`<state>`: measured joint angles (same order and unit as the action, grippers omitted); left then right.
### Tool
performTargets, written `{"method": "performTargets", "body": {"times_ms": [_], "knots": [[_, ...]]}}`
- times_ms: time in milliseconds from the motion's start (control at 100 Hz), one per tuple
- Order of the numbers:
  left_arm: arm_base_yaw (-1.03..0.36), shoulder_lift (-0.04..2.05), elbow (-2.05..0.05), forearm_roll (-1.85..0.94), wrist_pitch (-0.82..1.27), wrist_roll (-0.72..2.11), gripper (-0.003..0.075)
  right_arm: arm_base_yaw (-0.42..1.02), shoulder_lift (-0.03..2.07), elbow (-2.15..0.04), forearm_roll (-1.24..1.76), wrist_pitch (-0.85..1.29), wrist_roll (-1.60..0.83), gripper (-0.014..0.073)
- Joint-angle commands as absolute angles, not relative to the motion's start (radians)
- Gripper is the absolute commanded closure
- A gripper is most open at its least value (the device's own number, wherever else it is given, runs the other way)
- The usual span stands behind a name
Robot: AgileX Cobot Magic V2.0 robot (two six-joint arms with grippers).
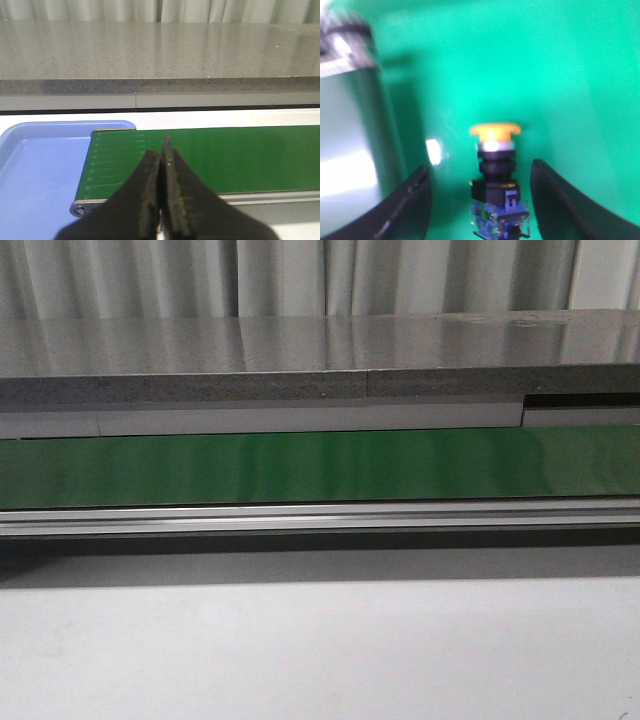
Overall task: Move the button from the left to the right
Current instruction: 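Lower the button into the green tray and open the right gripper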
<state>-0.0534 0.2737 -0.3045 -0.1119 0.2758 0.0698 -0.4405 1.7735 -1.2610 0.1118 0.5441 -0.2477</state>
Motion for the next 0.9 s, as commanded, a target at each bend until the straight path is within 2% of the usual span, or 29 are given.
{"method": "performTargets", "body": {"times_ms": [0, 400, 700, 890], "knots": [[-0.059, 0.281, -0.332, -0.125, 0.199, 0.066, 0.0740, -0.416, 1.665, -1.299, 0.167, 0.494, -0.242, 0.0146], [-0.059, 0.281, -0.332, -0.125, 0.199, 0.066, 0.0740, -0.144, 1.472, -1.245, 0.189, 0.397, -0.242, 0.0146], [-0.059, 0.281, -0.332, -0.125, 0.199, 0.066, 0.0740, 0.007, 1.266, -0.984, 0.205, 0.168, -0.242, 0.0146], [-0.059, 0.281, -0.332, -0.125, 0.199, 0.066, 0.0740, 0.041, 1.103, -0.792, 0.216, 0.069, -0.242, 0.0146]]}}
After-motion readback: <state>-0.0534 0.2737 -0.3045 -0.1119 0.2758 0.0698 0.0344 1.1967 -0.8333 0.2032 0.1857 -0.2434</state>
